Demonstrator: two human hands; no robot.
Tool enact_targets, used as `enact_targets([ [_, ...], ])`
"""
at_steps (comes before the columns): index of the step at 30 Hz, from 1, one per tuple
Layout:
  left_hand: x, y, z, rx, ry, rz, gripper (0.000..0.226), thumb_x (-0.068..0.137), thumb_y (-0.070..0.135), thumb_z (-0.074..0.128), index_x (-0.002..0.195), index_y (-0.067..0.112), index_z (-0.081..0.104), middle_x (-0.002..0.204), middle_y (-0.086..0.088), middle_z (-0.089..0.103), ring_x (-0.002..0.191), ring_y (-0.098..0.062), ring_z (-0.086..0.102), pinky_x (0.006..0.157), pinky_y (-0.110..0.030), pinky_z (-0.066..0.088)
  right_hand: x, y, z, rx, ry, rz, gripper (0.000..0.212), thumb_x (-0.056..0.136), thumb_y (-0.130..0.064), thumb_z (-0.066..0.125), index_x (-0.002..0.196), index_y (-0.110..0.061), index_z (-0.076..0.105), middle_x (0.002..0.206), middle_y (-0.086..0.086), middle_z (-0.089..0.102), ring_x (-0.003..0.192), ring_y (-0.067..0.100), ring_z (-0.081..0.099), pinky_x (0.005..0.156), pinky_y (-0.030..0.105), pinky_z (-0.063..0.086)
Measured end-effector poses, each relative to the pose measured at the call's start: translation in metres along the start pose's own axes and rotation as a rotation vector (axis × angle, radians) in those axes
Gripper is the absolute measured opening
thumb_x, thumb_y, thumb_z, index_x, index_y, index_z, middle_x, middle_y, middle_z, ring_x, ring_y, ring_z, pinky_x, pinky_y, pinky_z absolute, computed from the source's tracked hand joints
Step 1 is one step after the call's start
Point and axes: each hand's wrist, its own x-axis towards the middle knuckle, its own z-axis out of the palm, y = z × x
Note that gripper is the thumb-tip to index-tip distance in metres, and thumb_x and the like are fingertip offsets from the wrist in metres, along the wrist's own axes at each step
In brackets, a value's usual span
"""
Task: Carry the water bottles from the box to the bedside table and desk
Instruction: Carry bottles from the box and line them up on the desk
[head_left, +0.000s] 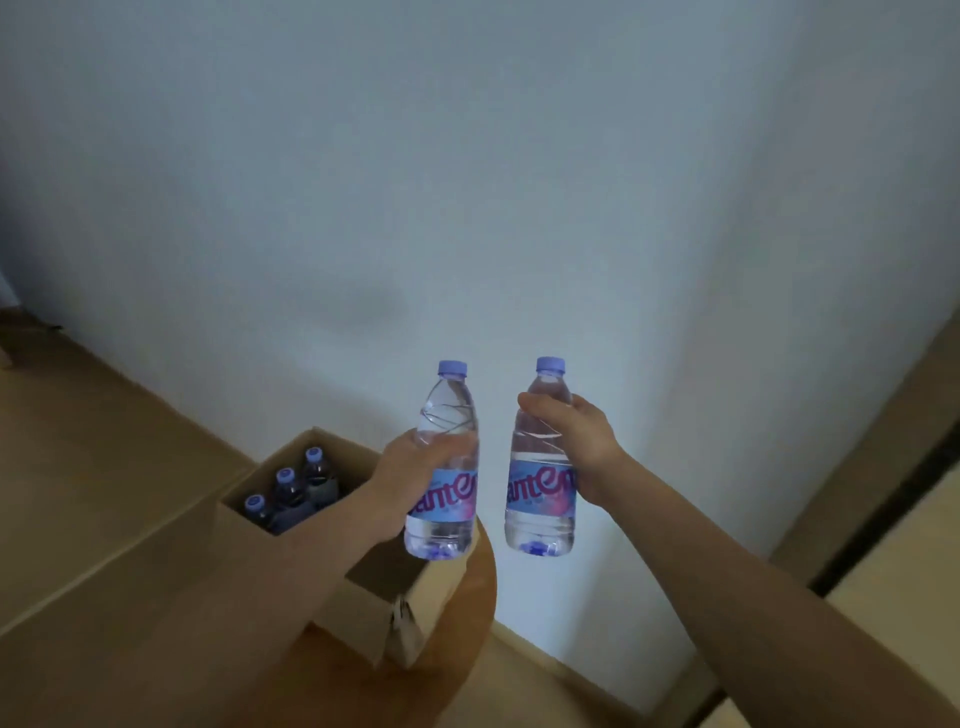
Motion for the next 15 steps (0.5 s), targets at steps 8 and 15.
enact_targets([
  [8, -0.035, -0.010, 0.084, 0.112, -0.346, -0.014, 0.044, 0.067, 0.044, 0.078, 0.096, 0.012, 0.071, 0.087, -0.015, 0.077, 0.083, -0.037, 0.074, 0.082, -0.046, 0.059, -0.113, 0.028, -0.074, 0.115, 0.380, -0.006, 0.025, 0.084, -0.020, 0.075, 0.103, -0.008, 0.063, 0.089, 0.012, 0.070, 0.069, 0.023, 0.070, 0.055, 0.027, 0.056],
  [15, -0.099, -0.017, 0.220, 0.147, -0.659, -0.020, 0.029, 0.077, 0.035, 0.079, 0.091, 0.012, 0.068, 0.077, -0.011, 0.074, 0.067, -0.025, 0.071, 0.066, -0.035, 0.057, -0.250, 0.033, -0.183, 0.216, 0.715, -0.060, 0.033, 0.072, -0.019, 0.081, 0.099, -0.009, 0.064, 0.080, 0.011, 0.067, 0.063, 0.024, 0.068, 0.066, 0.036, 0.056],
])
